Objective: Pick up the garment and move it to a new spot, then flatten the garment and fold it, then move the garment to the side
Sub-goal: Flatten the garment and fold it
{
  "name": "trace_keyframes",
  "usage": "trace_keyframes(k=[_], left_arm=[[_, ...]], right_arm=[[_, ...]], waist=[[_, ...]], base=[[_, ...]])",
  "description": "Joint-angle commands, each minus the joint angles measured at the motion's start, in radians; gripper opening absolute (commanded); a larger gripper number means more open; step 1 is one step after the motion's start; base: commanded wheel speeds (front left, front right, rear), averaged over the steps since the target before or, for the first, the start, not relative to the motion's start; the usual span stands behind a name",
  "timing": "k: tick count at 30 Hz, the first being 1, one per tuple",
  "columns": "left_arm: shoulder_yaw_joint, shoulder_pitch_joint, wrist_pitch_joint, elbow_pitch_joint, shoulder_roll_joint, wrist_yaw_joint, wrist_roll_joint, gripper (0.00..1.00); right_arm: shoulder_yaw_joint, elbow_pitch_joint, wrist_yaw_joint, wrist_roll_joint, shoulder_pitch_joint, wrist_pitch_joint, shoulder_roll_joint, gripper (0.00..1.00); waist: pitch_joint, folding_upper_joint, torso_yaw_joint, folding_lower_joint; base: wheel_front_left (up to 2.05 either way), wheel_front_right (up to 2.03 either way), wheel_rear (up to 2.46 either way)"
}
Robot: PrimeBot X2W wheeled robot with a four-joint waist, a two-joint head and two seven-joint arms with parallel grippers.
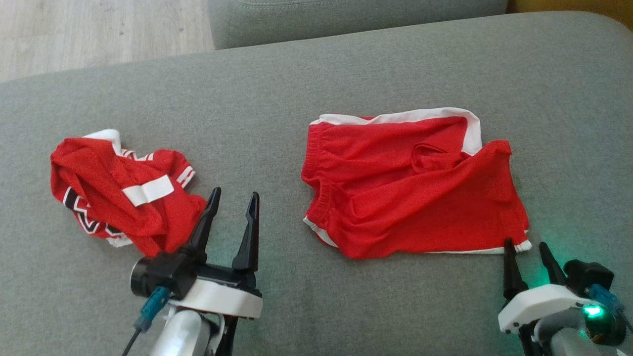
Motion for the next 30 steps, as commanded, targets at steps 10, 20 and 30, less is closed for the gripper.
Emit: trace_keyframes(k=[10,20,30], left_arm=[[0.028,-0.036,-0.010,-0.010,0.000,0.000,0.020,1.00],[-0.080,-0.063,0.018,0.069,0.043,-0.029,0.077,1.00],[-0.303,-0.218,0.048,0.214,0.114,-0.042,0.119,1.00]], right_arm=[[0.023,0.011,0.007,-0.033,-0.044,-0.012,-0.006,0.00],[-0.049,-0.048,0.007,-0.048,-0.060,0.011,-0.006,0.00],[-0.052,-0.069,0.007,-0.026,-0.092,0.032,-0.006,0.00]], waist=[[-0.013,0.0000,0.000,-0.0001],[-0.002,0.0000,-0.017,-0.0001],[0.047,0.0000,-0.034,-0.0001]], base=[[0.00,0.00,0.00],[0.00,0.00,0.00],[0.00,0.00,0.00]])
